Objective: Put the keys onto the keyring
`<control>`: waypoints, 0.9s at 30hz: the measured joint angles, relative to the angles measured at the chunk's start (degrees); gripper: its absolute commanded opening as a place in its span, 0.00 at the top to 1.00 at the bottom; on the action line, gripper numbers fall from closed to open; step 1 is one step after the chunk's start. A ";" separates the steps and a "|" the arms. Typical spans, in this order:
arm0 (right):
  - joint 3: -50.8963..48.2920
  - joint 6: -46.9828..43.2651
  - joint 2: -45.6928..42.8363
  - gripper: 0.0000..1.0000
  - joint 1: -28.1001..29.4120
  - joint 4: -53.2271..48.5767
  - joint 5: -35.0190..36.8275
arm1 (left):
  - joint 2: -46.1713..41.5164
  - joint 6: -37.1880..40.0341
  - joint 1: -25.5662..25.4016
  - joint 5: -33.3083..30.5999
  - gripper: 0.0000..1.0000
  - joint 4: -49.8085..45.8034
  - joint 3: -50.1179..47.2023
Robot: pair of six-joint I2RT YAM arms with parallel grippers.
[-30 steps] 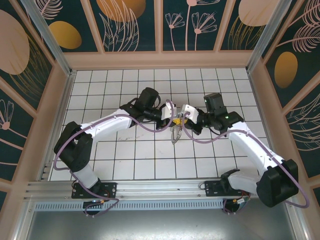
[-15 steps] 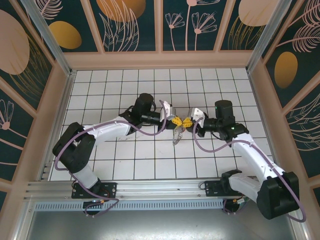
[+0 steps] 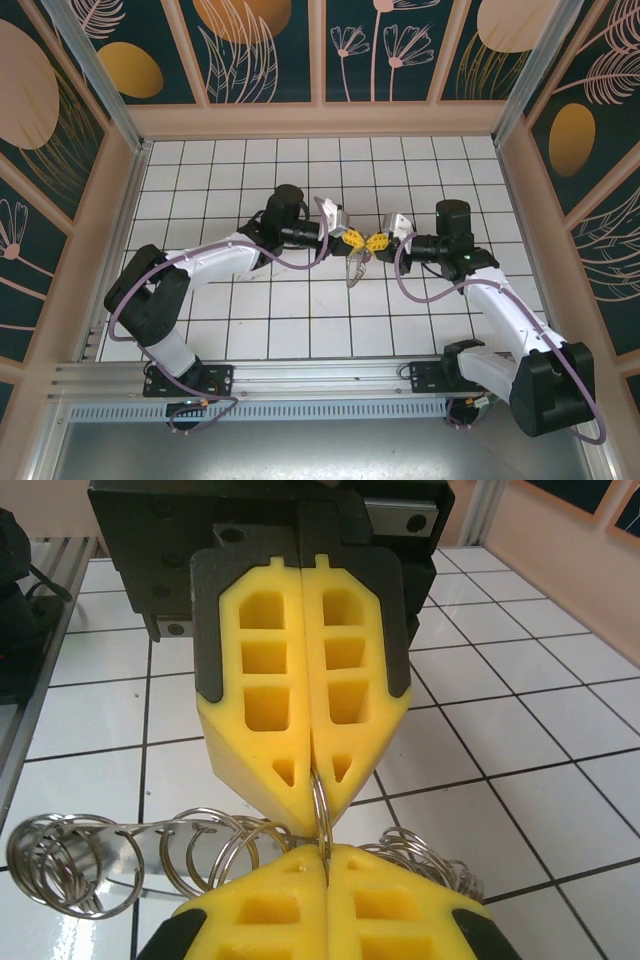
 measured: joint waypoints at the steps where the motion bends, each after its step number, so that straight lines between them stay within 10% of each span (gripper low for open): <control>1: 0.55 -0.26 0.31 1.00 0.04 -1.05 0.42 | 0.00 1.36 -0.04 -0.33 0.96 -1.73 0.63; 18: 11.74 -4.44 4.74 1.00 7.37 -17.33 17.59 | 0.87 18.43 -0.22 -8.00 1.00 -28.44 11.54; 27: 4.98 -3.23 1.27 0.65 4.55 -11.34 14.97 | 0.48 12.46 -0.37 -4.85 1.00 -19.12 5.92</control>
